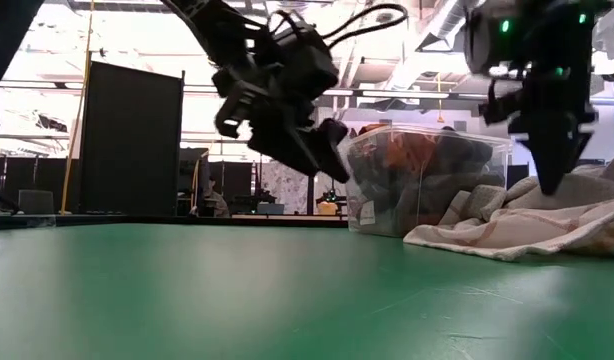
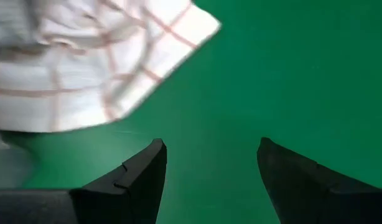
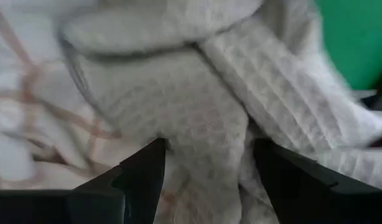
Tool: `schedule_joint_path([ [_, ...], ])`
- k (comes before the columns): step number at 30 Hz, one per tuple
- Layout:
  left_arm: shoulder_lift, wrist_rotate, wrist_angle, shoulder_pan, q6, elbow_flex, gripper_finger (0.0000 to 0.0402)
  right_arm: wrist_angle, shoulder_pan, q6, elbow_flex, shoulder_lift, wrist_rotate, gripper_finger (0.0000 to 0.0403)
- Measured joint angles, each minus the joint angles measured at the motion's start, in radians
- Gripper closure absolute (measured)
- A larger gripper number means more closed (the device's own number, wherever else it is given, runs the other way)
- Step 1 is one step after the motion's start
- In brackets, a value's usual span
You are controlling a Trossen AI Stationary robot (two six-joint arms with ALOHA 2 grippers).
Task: Sort towels by color in basket
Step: Put the light gray towel into the bottom transparent bin
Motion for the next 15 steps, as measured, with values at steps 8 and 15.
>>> schedule_joint_path([
  [8,-0.125,0.002,0.19,-0.048,-0.111,-0.241,0.0162,0.162,-0.084,-0.127,-0.121,-0.004,-0.068,0.0147],
  [15,-0.239,-0.012,0.414,-0.08,-0.249,-0.445,0.0162,0.168,-0.078,-0.243,-0.046,-0.008,-0.076,0.0336],
])
